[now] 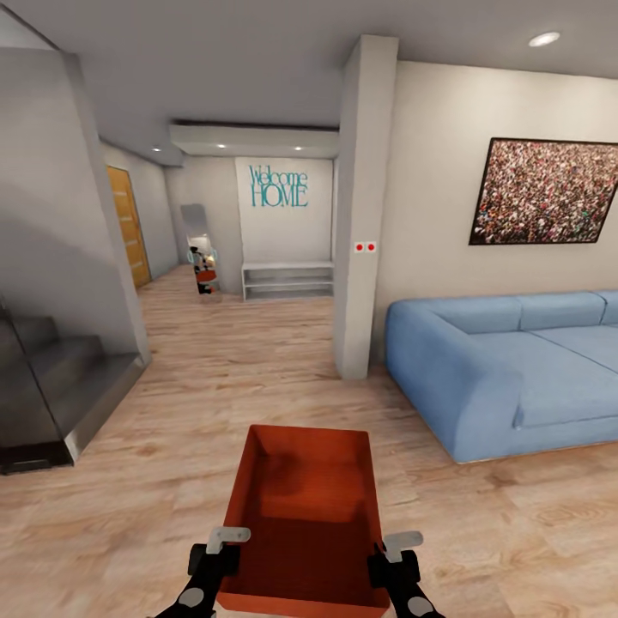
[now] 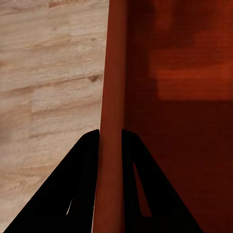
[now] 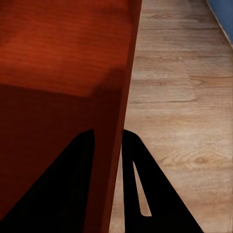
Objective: Move the two storage containers from the living room to the garage. In the garage, place one container on the floor and stack the other container on top of it (either order is fine).
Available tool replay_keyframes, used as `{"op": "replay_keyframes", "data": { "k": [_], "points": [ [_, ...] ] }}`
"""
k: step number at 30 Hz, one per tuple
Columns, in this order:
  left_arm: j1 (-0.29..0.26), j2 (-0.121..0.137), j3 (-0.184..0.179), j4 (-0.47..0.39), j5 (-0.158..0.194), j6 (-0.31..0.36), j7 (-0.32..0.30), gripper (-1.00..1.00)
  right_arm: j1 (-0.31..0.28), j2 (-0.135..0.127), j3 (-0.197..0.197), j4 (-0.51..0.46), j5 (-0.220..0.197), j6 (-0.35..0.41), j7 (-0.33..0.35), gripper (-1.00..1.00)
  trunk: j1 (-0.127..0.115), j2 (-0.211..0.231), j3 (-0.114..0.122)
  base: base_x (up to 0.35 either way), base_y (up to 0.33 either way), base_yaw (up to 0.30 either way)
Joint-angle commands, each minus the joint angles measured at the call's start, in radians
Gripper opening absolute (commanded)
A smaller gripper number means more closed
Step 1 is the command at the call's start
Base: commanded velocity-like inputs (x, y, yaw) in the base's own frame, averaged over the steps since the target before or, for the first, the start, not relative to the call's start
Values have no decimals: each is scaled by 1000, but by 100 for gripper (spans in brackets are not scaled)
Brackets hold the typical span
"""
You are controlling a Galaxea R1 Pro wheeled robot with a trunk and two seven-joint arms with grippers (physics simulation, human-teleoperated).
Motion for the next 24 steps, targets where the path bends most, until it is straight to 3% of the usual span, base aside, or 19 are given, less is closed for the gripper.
{"op": "replay_keyframes", "data": {
  "k": [1,9,16,24],
  "points": [
    [-1,-2,32,-2,-6,1,6,-100,-1,0,-15,0,7,0,-11,-100,1,-1,-1,332,0,4],
    [-1,-1,44,-2,-5,1,6,-100,-1,0,-15,0,7,0,-11,-100,1,-1,-1,335,0,1],
    [-1,0,46,-6,-6,-1,6,-100,-1,0,-15,0,7,0,-11,-100,1,-1,-1,130,0,0],
    [-1,0,80,-8,-7,-2,6,-100,-1,1,-14,1,7,0,-11,-100,1,-1,-1,317,0,0]
  ]
}}
